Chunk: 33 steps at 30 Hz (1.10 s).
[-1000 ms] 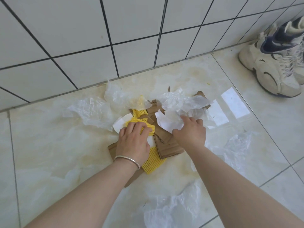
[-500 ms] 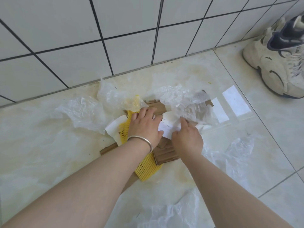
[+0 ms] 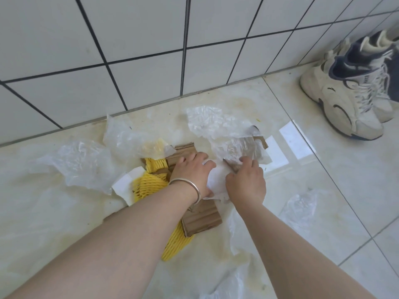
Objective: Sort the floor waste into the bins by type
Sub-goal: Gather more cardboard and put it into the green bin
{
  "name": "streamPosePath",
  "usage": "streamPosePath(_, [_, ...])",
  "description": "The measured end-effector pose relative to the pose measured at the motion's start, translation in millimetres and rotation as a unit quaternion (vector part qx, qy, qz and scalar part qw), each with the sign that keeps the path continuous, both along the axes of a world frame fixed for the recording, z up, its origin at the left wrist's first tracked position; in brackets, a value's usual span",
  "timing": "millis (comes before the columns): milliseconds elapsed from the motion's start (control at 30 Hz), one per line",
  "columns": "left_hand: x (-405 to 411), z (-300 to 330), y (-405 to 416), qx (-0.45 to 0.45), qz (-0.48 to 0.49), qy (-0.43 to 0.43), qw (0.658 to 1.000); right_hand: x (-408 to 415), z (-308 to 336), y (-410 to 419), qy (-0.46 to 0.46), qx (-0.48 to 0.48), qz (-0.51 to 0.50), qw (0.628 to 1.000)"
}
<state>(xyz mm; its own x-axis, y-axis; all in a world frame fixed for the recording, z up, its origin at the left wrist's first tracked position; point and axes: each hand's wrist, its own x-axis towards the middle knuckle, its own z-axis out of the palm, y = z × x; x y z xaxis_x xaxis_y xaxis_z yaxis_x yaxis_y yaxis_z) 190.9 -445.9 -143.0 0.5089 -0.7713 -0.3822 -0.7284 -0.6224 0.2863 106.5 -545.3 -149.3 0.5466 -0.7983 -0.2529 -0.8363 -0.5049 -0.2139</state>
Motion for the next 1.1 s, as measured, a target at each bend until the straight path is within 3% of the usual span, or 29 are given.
streamPosePath(233, [3, -2, -6, -0.001, 0.009, 0.011, 1.0, -2, -8, -11, -0.011, -0.025, 0.02, 0.999])
streamPosePath(733, [-7, -3, -15, 0.029, 0.071, 0.11, 0.991, 18, 7, -32, 0.11, -0.076, 0.202, 0.97])
streamPosePath(867, [-10, 5, -14, 0.038, 0.053, 0.118, 0.991, 8, 15, -34, 0.054, -0.116, 0.188, 0.974])
streamPosePath(1000, [-13, 23, -12, -0.009, 0.117, 0.125, 0.985, 7, 33, -32, -0.044, -0.215, 0.17, 0.961])
streamPosePath(1100, [-15, 32, -5, -0.047, 0.179, 0.144, 0.972, 2, 42, -27, -0.105, -0.204, 0.164, 0.959])
